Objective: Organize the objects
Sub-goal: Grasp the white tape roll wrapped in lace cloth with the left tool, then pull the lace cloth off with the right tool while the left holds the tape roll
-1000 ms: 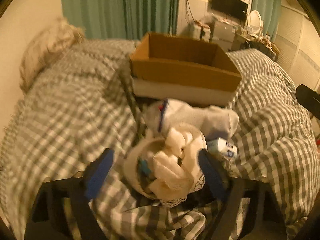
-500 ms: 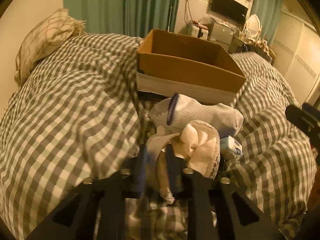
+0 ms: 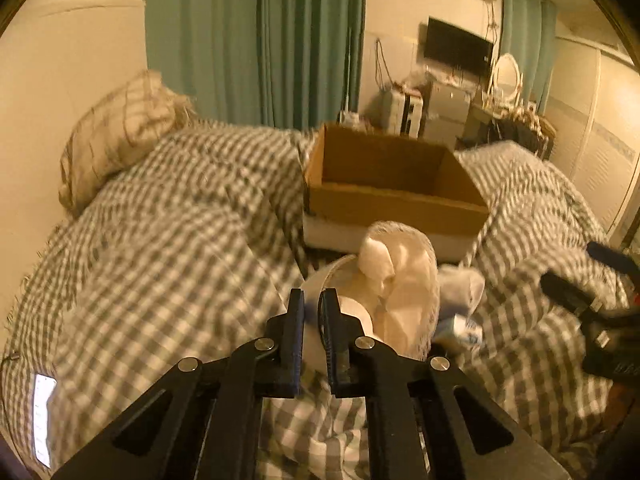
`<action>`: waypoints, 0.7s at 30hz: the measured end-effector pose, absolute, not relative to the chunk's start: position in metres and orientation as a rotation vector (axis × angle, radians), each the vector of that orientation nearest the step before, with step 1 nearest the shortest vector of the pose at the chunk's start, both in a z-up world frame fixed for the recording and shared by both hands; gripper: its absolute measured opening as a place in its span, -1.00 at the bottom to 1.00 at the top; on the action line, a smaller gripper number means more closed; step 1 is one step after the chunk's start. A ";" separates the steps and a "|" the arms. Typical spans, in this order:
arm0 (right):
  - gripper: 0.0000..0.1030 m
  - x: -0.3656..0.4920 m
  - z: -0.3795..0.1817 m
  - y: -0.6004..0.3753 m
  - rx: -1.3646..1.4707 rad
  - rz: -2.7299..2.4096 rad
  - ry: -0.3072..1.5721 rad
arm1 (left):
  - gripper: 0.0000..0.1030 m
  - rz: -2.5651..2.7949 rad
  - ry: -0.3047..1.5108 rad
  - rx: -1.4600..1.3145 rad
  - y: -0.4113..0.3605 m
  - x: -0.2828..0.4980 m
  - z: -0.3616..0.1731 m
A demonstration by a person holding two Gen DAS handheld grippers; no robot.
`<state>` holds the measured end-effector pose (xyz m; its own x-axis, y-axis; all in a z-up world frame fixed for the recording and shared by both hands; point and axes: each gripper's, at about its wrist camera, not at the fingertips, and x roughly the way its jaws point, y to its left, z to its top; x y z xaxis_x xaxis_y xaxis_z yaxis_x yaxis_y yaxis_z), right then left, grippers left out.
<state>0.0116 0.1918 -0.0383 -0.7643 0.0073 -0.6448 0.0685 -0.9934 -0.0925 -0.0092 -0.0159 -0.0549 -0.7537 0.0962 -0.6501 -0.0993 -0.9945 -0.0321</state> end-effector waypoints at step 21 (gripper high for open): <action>-0.32 -0.042 -0.082 0.135 1.217 -2.448 0.117 | -0.83 2.715 0.065 -1.103 0.012 -0.003 -0.079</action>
